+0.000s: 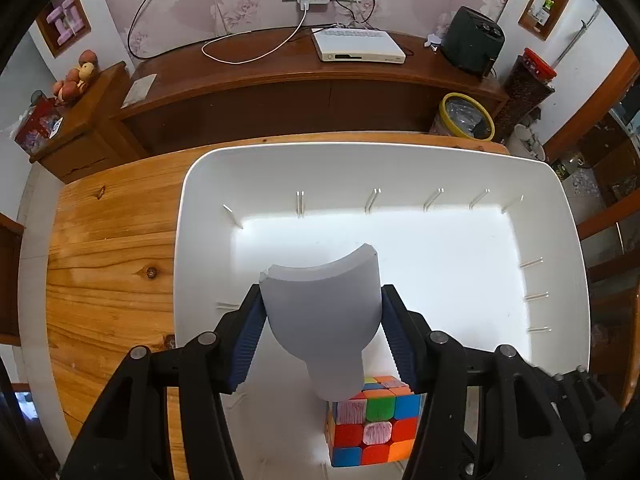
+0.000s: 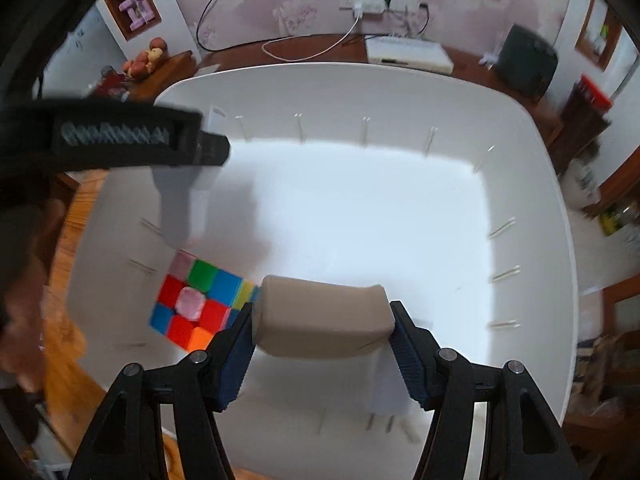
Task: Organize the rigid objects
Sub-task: 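Carry the scraper and power bank into the white bin and release them, then withdraw both tools from the bin back over the table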
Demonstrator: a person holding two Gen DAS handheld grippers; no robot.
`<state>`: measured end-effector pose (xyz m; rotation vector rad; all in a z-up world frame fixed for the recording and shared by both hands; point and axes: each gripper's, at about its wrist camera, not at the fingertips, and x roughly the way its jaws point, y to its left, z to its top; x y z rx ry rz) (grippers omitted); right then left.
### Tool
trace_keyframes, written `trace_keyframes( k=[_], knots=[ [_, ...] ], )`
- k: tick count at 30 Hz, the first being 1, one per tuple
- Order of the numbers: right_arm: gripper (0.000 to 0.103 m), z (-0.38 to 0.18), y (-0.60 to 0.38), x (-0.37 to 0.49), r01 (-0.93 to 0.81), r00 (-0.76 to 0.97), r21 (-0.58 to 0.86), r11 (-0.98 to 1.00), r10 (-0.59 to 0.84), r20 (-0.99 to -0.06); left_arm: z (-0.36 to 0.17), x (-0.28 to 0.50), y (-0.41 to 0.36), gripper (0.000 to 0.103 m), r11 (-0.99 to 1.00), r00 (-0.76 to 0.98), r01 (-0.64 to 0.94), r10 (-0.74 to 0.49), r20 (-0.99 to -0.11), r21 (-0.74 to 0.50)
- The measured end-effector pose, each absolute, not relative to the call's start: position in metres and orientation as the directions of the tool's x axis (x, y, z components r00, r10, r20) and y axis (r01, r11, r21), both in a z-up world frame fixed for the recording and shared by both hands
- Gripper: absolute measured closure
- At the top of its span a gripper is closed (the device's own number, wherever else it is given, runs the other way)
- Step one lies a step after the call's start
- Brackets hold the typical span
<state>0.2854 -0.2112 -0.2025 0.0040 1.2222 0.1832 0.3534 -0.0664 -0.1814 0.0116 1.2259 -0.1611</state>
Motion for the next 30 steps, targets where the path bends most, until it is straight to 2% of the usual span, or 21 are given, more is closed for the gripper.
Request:
trace_keyframes(
  k=[1,2,6,20,30],
  knots=[
    [0.027,-0.2,-0.214,0.284,-0.132,0.338,0.103,0.986,0.143,-0.93,-0.18,0.352,-0.066,0.039,0.987,0.325,0.133,-0.125,-0.937,-0.086],
    [0.026,-0.197,-0.214,0.282,-0.132,0.344,0.103,0.986,0.143,-0.928,-0.177,0.349,-0.066,0.031,0.986,0.328,0.136,-0.132,-0.935,-0.091],
    [0.026,-0.187,-0.22,0.27,-0.129,0.353,0.118,0.985,0.156,-0.923,-0.157,0.334,-0.065,0.014,0.983,0.374,0.163,-0.139,-0.917,-0.083],
    [0.026,-0.129,-0.212,0.184,-0.118,0.445,0.106,0.987,0.148,-0.883,-0.082,0.236,-0.023,0.014,0.969,0.452,0.23,-0.185,-0.873,-0.087],
    [0.026,-0.091,-0.205,0.105,-0.089,0.525,0.116,0.989,0.146,-0.839,-0.053,0.151,0.005,0.014,0.959,0.469,0.264,-0.225,-0.854,-0.108]
  ],
)
